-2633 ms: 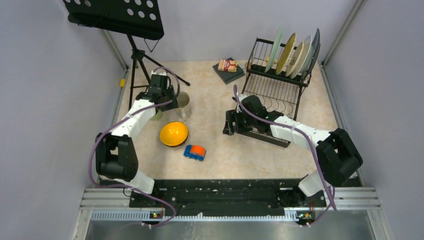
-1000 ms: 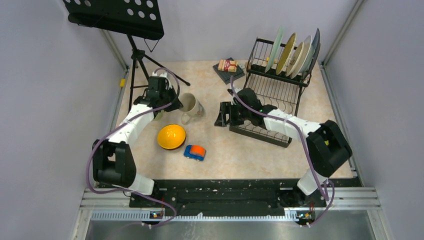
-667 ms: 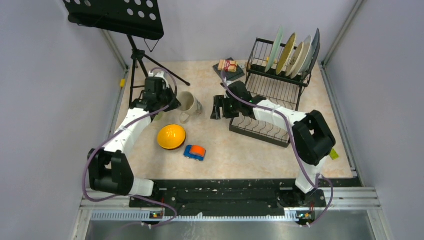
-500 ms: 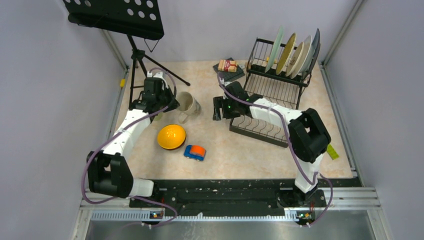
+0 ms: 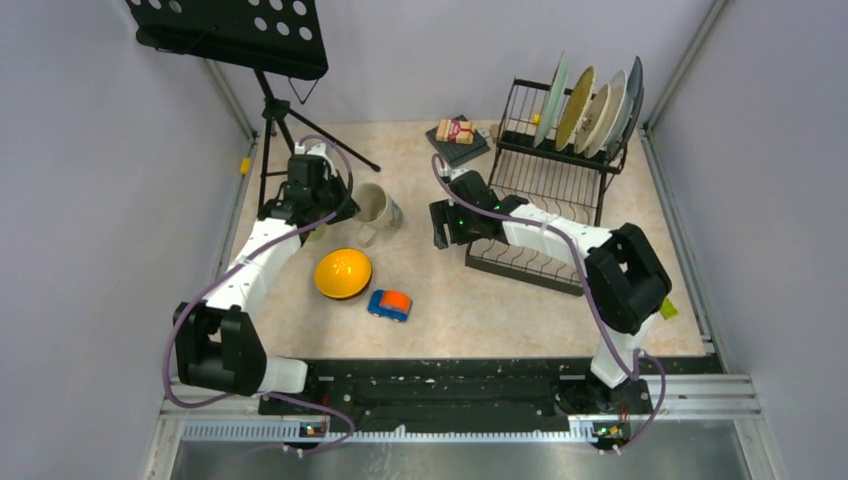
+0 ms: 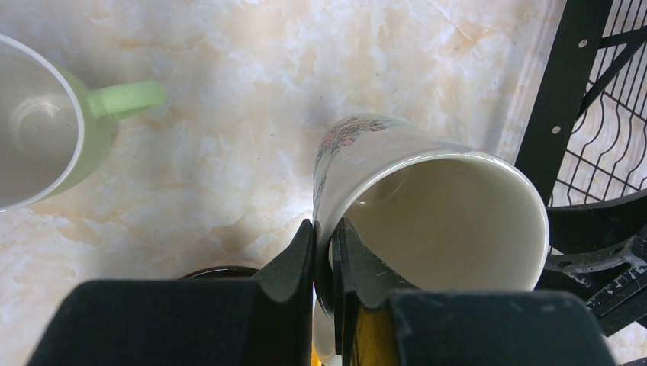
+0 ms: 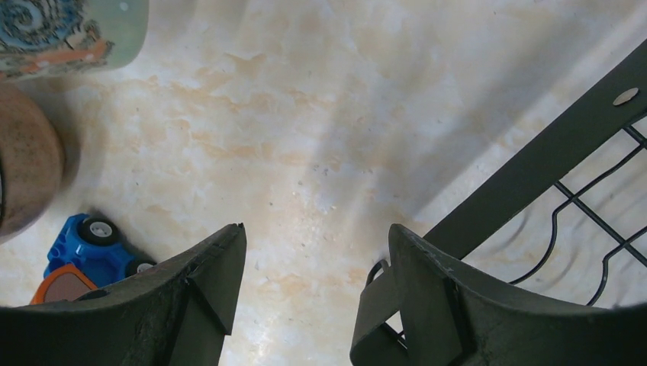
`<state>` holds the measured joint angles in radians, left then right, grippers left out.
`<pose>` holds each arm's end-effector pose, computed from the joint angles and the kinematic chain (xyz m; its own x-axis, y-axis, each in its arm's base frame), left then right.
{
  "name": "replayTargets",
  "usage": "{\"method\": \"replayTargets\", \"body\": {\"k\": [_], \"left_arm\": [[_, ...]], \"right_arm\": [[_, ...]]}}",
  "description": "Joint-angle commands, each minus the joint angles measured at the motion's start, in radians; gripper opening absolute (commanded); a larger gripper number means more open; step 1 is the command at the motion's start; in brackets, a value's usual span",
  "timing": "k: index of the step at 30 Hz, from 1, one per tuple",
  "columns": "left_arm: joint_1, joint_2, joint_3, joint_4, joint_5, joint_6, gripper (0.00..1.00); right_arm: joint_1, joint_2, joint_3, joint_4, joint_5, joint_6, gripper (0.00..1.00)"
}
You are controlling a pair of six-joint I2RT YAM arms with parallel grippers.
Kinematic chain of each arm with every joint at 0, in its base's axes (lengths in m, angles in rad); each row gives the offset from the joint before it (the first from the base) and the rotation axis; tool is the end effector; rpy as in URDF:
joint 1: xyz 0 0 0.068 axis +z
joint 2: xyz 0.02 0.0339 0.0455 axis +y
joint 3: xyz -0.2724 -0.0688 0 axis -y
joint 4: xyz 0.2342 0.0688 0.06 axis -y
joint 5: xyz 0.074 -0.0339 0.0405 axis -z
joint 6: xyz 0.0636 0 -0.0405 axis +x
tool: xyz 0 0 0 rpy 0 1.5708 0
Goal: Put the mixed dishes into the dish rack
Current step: Move the dish rack to the center of the board, then turn the cup upside down in the dish rack.
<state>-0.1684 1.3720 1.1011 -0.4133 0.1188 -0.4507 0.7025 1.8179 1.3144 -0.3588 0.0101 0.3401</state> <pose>0.3085 -0.0601 0.2890 -0.6728 -0.3243 -0.6649 -0.0401 0.9134 -0.4050 0.3135 0.2646 0.2127 -0.7602 -0.2065 -0.6160 -0.4110 0.8871 0.2098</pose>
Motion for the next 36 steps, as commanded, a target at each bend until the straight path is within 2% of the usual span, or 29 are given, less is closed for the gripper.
{"method": "replayTargets", "body": {"k": [1,8,11,18,22,26,36], "left_arm": [[-0.002,-0.045,0.024,0.125,0.051,-0.023,0.00],[-0.002,-0.045,0.030,0.133,0.076,-0.029,0.00],[-0.002,-0.046,0.030,0.147,0.101,-0.041,0.00],[-0.002,-0.053,0.013,0.292,0.280,-0.179,0.00],[-0.002,-0.049,-0.009,0.464,0.402,-0.310,0.00],[-0.002,-0.044,-0.033,0.590,0.453,-0.411,0.00],[-0.003,-0.031,-0.101,0.844,0.533,-0.574,0.00]], "right_arm": [[-0.008,-0.065,-0.074,-0.112,0.085,-0.007,0.71],[-0.008,-0.148,-0.145,-0.099,0.046,0.035,0.71],[-0.008,-0.219,-0.222,-0.022,0.012,0.069,0.71],[-0.008,-0.387,-0.391,0.364,-0.162,0.207,0.71],[-0.008,-0.466,-0.523,0.674,-0.184,0.304,0.71],[-0.008,-0.540,-0.662,0.951,-0.185,0.402,0.71],[-0.008,-0.549,-0.715,1.156,-0.167,0.468,0.71]]}}
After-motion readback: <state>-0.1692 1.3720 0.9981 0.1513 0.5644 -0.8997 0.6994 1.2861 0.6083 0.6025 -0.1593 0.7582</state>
